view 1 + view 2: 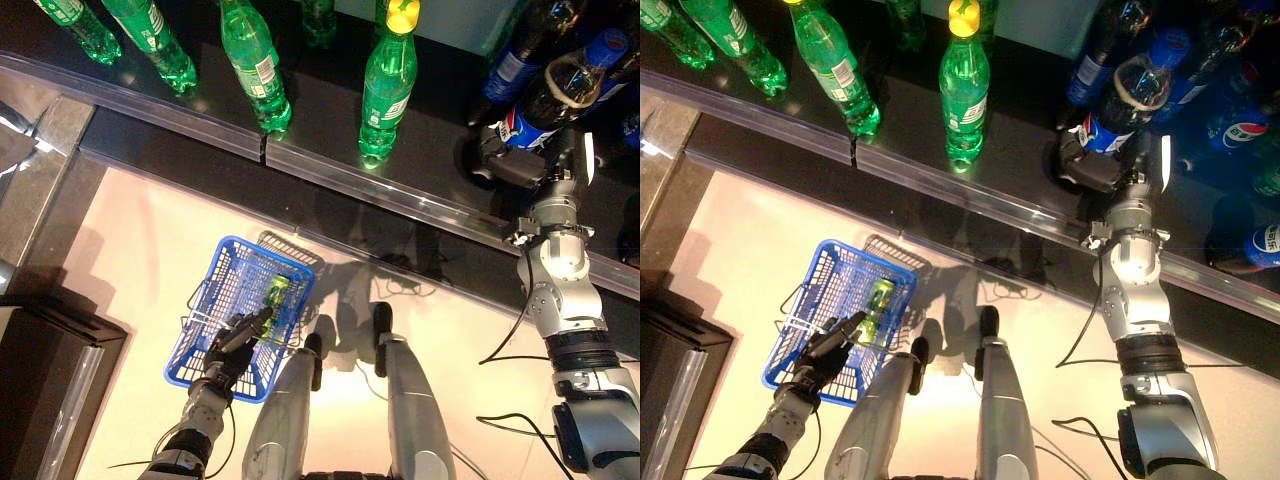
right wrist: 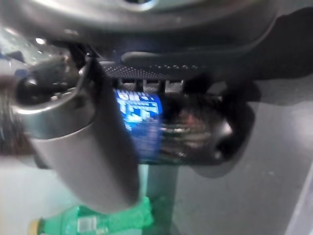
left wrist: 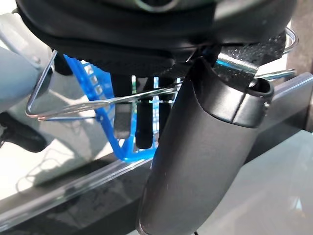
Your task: Pick up the drink and place into the basket.
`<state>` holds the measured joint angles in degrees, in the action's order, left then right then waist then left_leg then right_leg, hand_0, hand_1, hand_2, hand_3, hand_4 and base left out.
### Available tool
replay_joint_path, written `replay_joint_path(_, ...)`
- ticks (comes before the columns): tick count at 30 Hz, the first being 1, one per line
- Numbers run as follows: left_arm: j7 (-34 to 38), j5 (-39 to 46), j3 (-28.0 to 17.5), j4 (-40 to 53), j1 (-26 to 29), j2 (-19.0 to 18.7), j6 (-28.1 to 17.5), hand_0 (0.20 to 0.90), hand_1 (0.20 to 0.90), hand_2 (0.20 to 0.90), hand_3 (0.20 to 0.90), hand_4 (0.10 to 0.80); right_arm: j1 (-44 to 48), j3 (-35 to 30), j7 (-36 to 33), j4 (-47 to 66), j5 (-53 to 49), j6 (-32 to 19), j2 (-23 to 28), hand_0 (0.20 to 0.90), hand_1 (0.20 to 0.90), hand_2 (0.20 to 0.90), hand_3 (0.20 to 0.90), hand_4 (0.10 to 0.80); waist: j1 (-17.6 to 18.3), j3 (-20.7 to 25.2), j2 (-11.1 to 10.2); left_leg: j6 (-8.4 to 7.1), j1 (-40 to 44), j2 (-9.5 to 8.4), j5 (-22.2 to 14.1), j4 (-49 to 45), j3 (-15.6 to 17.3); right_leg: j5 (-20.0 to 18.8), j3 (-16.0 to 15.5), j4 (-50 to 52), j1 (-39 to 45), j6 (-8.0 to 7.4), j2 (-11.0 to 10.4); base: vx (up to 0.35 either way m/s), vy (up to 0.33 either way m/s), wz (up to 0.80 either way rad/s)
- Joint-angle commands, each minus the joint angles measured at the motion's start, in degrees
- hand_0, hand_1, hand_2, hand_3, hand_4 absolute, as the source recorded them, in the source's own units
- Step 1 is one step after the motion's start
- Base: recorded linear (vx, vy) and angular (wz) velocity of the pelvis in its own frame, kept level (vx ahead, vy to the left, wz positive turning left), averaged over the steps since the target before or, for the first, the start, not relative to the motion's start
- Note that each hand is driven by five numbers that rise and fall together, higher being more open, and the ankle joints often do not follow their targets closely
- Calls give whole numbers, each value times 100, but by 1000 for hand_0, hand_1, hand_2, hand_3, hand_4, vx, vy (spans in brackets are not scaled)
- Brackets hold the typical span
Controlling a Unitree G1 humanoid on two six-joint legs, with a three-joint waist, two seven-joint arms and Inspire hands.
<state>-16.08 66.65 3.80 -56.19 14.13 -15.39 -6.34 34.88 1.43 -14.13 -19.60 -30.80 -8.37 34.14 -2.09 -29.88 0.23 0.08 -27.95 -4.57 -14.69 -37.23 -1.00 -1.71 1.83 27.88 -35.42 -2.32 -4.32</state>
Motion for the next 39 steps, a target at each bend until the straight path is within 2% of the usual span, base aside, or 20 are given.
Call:
replay_joint_path(1,-401,-198,202,428,-918,-185,-89,300,300,300,200,100,550,-168,-207,509,542,-645,496,300,300,300,200,100,-153,382,88,578,-268,-509,562,306,1,761,-328,603,354,335,488,0,0,0)
replay_joint_path(13,-379,-254,145,530,-1025,-132,-109,300,300,300,200,100,323,-209,-587,908,1238,-817,531,300,300,300,200,100,-73,418,108,625,-250,-550,467,173,73,749,-244,659,348,326,525,0,0,0)
replay_joint_path(22,-448,-313,46,539,-1148,-68,-138,300,300,300,200,100,-159,-412,-1143,1338,1813,-1052,388,300,300,300,200,100,32,453,103,648,-209,-556,399,96,135,730,-178,662,385,311,538,0,0,0)
replay_joint_path(32,-534,-246,-172,776,-1432,64,-246,300,300,300,200,100,-1263,-720,-1475,2192,2731,-1546,46,300,300,300,200,100,237,598,73,660,-44,-580,439,177,195,607,-63,475,553,258,555,6,1,-1)
replay_joint_path(39,-691,123,-467,1175,-1746,120,-427,300,300,300,200,100,-2251,-1016,-1125,2859,2934,-1873,129,300,300,300,200,100,374,745,33,637,167,-561,447,199,284,486,76,314,779,160,569,61,12,-7)
